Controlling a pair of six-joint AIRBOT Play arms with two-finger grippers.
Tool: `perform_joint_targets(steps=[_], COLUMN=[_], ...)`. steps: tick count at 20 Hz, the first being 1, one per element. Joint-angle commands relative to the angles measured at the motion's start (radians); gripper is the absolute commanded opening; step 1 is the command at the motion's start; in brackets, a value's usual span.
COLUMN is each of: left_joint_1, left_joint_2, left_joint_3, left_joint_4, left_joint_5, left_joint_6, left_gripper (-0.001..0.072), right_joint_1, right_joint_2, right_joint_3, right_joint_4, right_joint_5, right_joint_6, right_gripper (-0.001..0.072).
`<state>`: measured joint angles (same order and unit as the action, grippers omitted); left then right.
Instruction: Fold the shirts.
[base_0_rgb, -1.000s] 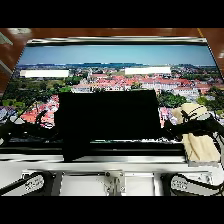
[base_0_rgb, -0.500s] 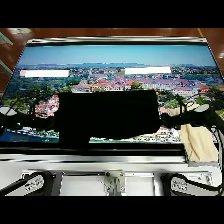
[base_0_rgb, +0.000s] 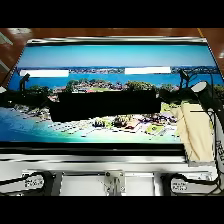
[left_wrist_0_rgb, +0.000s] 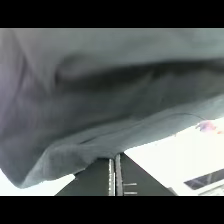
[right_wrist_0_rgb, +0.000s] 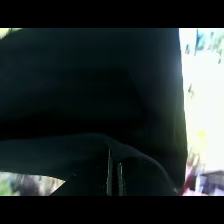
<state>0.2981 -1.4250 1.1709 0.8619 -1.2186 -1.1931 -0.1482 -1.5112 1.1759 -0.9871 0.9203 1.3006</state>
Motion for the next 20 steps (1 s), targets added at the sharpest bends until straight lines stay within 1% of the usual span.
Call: perform_joint_targets(steps=[1,4,7,8,9,10,11,12,13,14,15,17,19,20], left_joint_1=[-0.002,-0.002,-0.005,-0.007,-0.008,-0.007,-0.003,0.004,0.013,0.023,0.032,0.033,0.023,0.014], left_joint_2=[-0.156,-0.28,-0.361,-0.376,-0.385,-0.386,-0.385,-0.383,-0.382,-0.381,-0.38,-0.364,-0.333,-0.315], left_joint_3=[0.154,0.25,0.272,0.272,0.272,0.272,0.274,0.285,0.303,0.325,0.346,0.368,0.368,0.368], left_joint_4=[-0.064,-0.074,-0.08,-0.08,-0.081,-0.081,-0.081,-0.081,-0.08,-0.08,-0.081,-0.081,-0.081,-0.081], left_joint_5=[0.003,0.004,0.006,0.003,0.002,0.001,-0.009,-0.036,-0.07,-0.113,-0.156,-0.227,-0.245,-0.245], left_joint_6=[-0.009,-0.033,-0.062,-0.062,-0.072,-0.082,-0.088,-0.088,-0.088,-0.097,-0.121,-0.132,-0.125,-0.124], left_gripper=[0.0036,0.0036,0.0037,0.0041,0.0127,0.0325,0.0493,0.0505,0.0504,0.0464,0.0387,0.0373,0.0373,0.0373], right_joint_1=[0.027,0.027,0.035,0.039,0.039,0.039,0.035,0.024,0.008,-0.015,-0.042,-0.106,-0.137,-0.134], right_joint_2=[-0.125,-0.193,-0.249,-0.264,-0.271,-0.272,-0.265,-0.253,-0.237,-0.217,-0.203,-0.214,-0.257,-0.279], right_joint_3=[0.111,0.146,0.148,0.148,0.148,0.149,0.152,0.164,0.177,0.186,0.186,0.186,0.186,0.186], right_joint_4=[-0.017,-0.018,-0.01,-0.005,0.0,0.01,0.011,0.005,-0.013,-0.032,-0.044,-0.031,0.035,0.07], right_joint_5=[-0.071,-0.095,-0.122,-0.122,-0.12,-0.12,-0.108,-0.077,-0.054,-0.04,-0.034,0.016,0.09,0.109], right_joint_6=[0.055,0.072,0.072,0.072,0.072,0.071,0.057,0.019,0.007,0.012,0.034,0.121,0.121,0.096], right_gripper=[0.007,0.007,0.0071,0.0096,0.0236,0.0492,0.0574,0.0574,0.0576,0.0673,0.0681,0.0682,0.0681,0.0681])
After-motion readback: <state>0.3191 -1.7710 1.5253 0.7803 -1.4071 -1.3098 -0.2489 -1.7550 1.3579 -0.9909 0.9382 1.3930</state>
